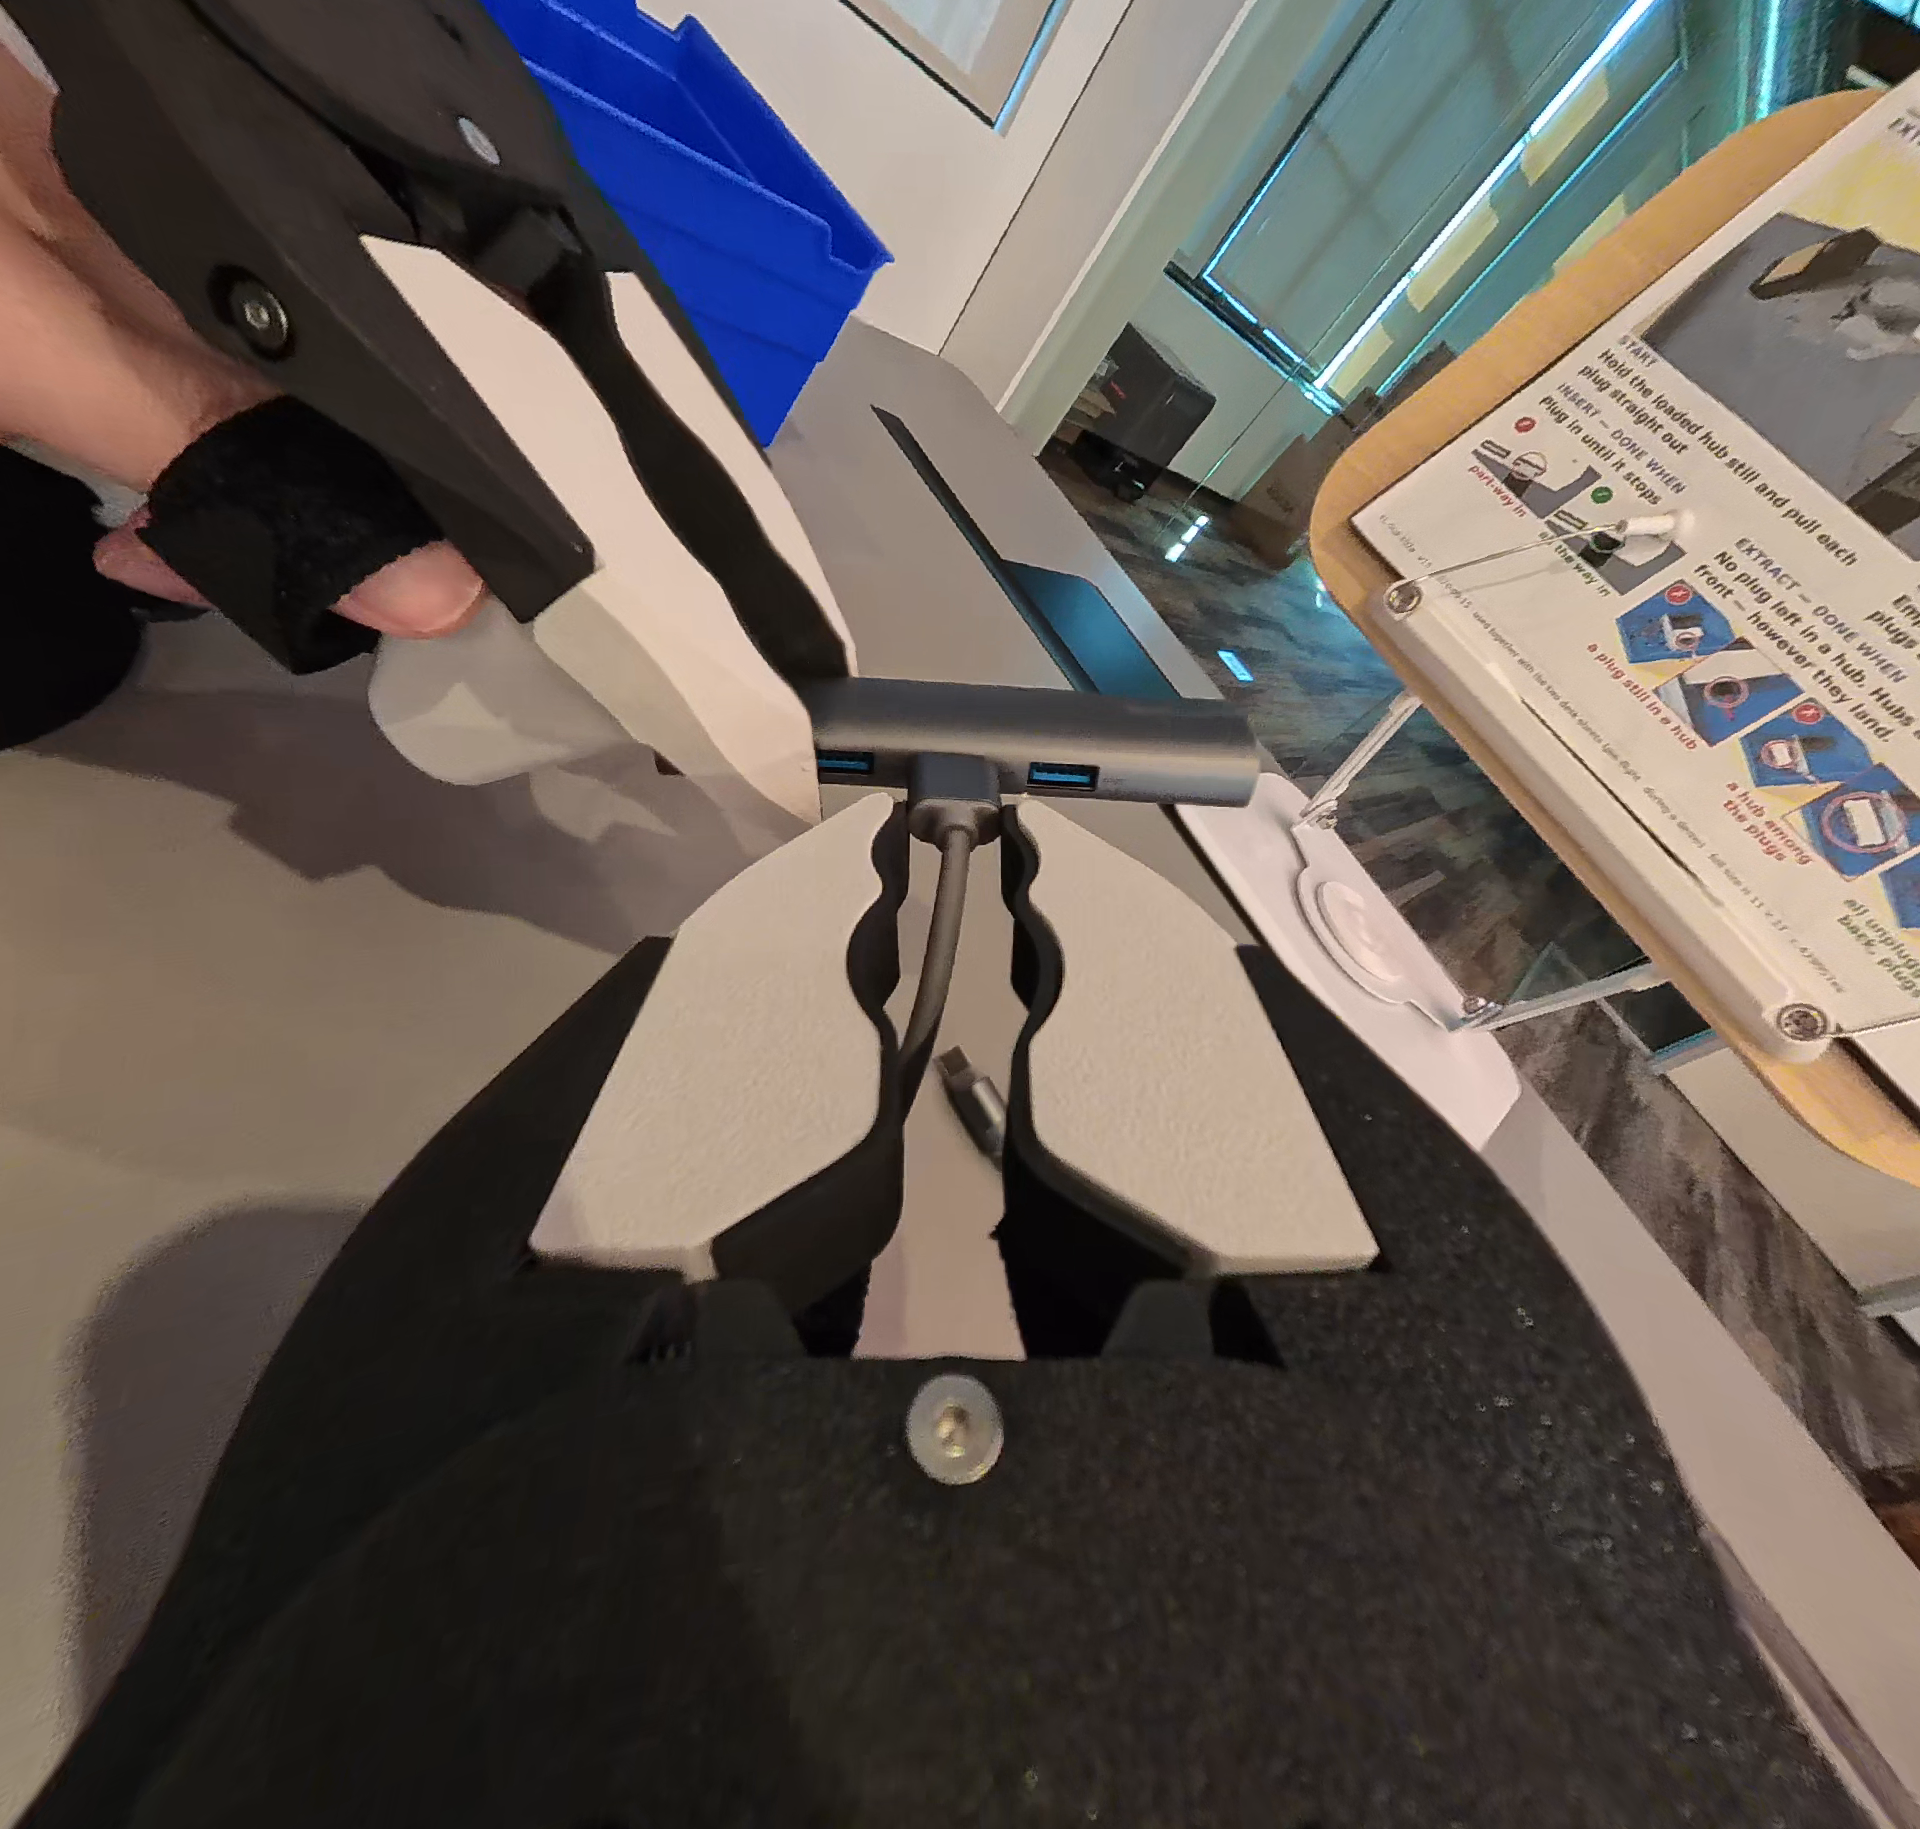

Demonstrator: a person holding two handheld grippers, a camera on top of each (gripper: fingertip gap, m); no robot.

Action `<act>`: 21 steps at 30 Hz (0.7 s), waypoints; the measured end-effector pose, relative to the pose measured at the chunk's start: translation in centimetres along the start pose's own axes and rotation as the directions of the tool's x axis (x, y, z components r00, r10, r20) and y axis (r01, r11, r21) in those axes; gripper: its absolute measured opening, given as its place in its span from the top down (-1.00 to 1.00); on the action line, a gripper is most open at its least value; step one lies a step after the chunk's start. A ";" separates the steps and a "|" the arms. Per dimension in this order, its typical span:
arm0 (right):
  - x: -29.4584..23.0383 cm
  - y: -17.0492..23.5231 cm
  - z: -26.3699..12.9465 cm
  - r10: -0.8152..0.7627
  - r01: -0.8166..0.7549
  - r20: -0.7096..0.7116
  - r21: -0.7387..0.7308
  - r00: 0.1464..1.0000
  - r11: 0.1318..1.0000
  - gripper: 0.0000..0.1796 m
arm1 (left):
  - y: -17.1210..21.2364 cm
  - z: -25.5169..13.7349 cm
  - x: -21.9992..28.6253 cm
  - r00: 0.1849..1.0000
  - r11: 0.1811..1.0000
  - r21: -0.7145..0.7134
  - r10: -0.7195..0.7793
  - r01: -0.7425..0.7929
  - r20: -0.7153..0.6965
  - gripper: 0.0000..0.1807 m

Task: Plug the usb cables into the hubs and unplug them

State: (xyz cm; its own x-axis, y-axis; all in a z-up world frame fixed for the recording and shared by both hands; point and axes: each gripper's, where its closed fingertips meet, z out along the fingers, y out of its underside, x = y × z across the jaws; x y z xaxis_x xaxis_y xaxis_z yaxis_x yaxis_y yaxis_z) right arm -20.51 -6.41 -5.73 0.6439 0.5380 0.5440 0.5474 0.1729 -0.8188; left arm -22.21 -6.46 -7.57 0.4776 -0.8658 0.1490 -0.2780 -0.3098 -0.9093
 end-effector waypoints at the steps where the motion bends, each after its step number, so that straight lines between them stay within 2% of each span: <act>1: 0.0 -0.1 0.0 -0.001 0.001 0.001 0.004 1.000 1.000 0.82 | -0.1 0.0 0.0 1.000 1.000 0.004 -0.002 0.002 -0.001 0.65; 13: -0.1 -0.3 -0.2 0.030 -0.030 0.008 0.012 1.000 0.999 0.82 | -0.1 -0.3 -0.1 0.998 0.999 -0.004 0.045 -0.045 0.033 0.64; 21: 0.3 -1.0 -0.5 0.058 -0.057 -0.016 0.056 0.998 0.997 0.82 | -0.8 -0.5 0.2 0.999 0.999 0.031 0.016 -0.017 0.040 0.65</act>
State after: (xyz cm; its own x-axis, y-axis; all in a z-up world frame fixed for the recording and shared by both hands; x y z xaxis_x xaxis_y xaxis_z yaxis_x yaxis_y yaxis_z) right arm -20.61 -6.85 -4.65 0.6830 0.5341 0.4982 0.4790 0.1875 -0.8576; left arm -22.28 -6.62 -6.66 0.5063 -0.8541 0.1189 -0.2599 -0.2826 -0.9234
